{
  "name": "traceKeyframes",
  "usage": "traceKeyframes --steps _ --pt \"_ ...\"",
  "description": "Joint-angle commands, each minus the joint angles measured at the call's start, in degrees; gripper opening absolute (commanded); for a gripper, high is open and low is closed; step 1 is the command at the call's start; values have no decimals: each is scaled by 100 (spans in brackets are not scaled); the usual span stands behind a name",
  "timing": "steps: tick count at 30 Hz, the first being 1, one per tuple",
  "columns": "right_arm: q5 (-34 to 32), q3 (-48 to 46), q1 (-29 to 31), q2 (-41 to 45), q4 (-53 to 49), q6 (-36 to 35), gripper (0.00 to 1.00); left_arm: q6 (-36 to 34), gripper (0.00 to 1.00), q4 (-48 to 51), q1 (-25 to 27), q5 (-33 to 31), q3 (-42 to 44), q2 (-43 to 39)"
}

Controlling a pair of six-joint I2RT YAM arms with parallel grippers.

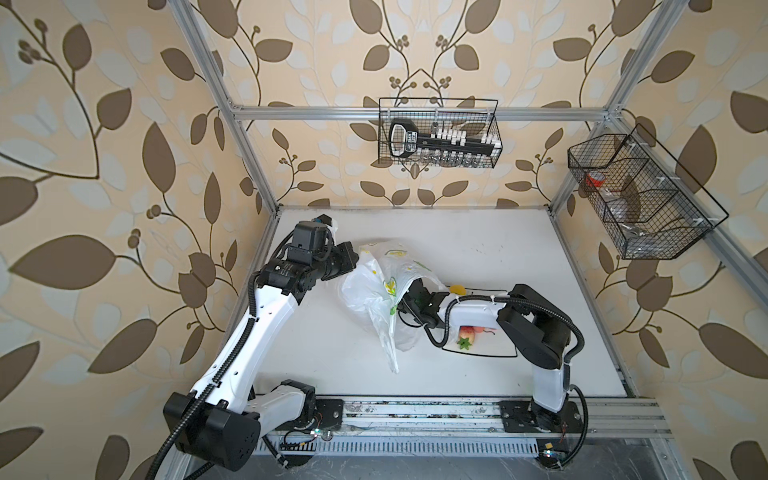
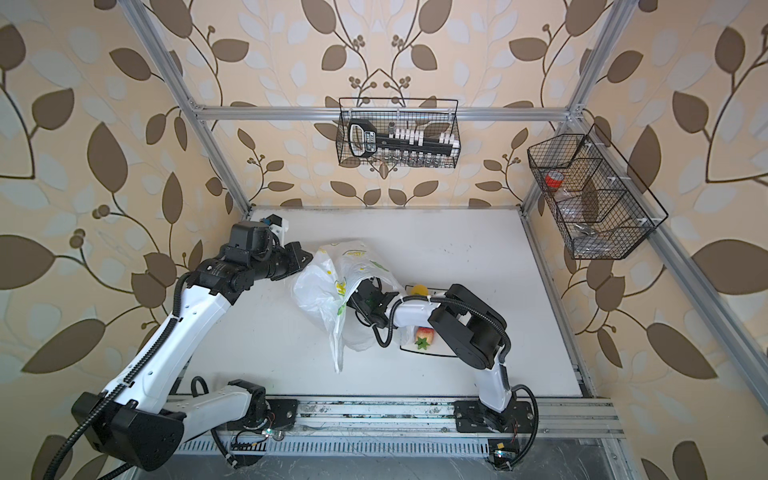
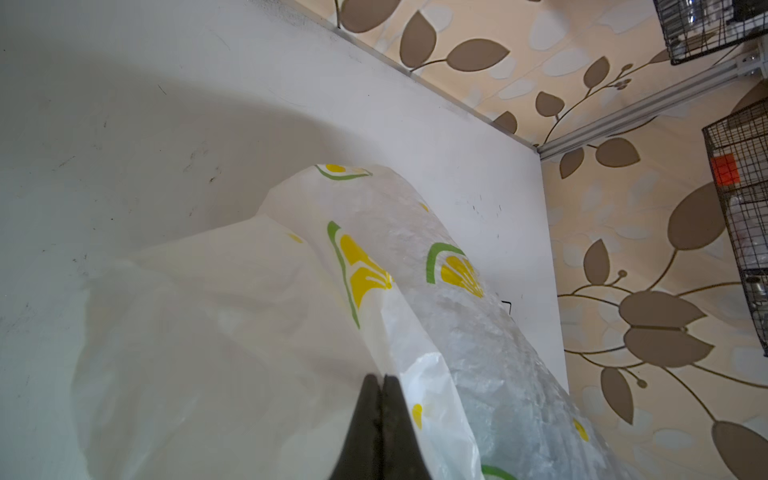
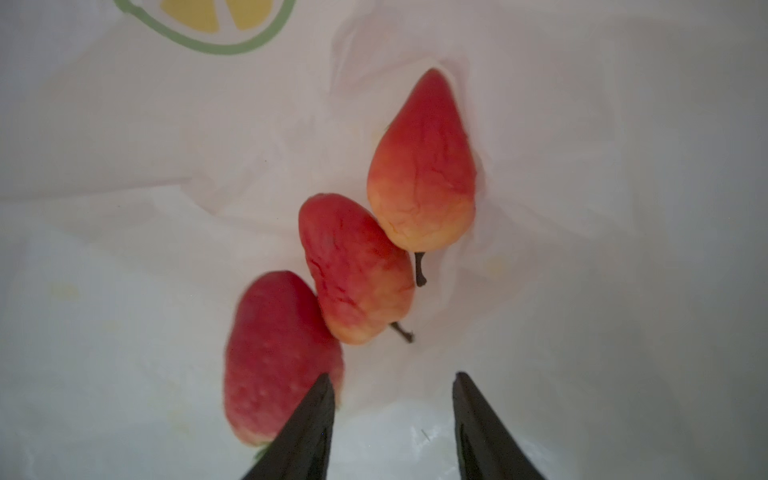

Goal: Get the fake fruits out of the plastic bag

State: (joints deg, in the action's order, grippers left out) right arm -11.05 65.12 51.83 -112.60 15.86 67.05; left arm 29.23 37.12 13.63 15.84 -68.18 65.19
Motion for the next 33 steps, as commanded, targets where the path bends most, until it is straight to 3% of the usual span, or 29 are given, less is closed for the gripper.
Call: traceKeyframes --steps 1,7,15,21,28,33 --pt "-226 -107 -24 151 -162 -29 48 -407 0 216 39 -489 20 -275" --pt "-764 -107 -24 200 -667 -259 51 -316 0 -2 -116 -1088 636 -414" --pt "-1436 53 -66 129 -1090 -595 61 -139 0 -109 -193 -988 1203 -668" --pt "-798 247 17 -56 -785 -1404 61 -172 0 -57 -194 -978 1386 -823" --pt "-514 286 240 36 -1022 -2609 62 -215 0 -87 -203 -1033 1457 -781" --pt "-108 387 344 -33 -1164 -3879 63 -367 0 -143 -324 -1056 1387 -626"
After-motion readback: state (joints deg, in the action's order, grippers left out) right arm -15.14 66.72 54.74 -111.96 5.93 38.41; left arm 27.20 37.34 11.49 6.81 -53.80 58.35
